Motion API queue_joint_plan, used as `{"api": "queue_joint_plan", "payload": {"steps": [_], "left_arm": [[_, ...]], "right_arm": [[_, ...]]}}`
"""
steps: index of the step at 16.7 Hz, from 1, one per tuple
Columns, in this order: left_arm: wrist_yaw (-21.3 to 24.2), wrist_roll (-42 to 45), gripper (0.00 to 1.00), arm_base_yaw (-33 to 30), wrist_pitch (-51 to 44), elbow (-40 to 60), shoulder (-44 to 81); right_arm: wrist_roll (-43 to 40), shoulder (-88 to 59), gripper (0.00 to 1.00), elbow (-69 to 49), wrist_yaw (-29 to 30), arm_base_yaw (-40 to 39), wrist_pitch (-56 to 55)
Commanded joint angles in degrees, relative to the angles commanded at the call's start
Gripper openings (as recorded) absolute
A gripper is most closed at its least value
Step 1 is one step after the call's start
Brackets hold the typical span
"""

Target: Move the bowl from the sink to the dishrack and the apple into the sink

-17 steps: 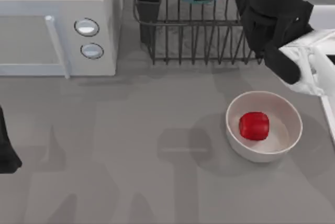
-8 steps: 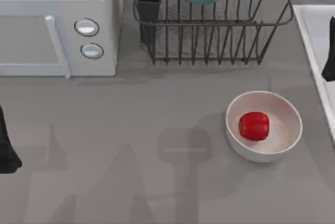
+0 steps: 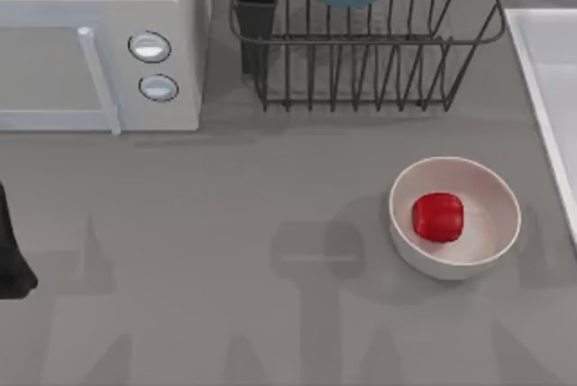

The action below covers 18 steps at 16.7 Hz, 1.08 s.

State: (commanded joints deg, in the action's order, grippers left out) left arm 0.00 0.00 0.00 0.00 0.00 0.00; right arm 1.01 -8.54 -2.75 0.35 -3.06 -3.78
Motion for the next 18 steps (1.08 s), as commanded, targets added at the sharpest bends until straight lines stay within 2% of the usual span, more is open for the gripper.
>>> {"api": "queue_joint_plan", "payload": {"steps": [5,18], "left_arm": [[0.00,0.00,1.00,0.00,0.00,0.00,0.00],[0.00,0.00,1.00,0.00,0.00,0.00,0.00]], "right_arm": [[-1.01,8.54,1.00,2.75,-0.35,3.06,3.77],[-1.01,8.54,1.00,2.75,-0.35,3.06,3.77]]}}
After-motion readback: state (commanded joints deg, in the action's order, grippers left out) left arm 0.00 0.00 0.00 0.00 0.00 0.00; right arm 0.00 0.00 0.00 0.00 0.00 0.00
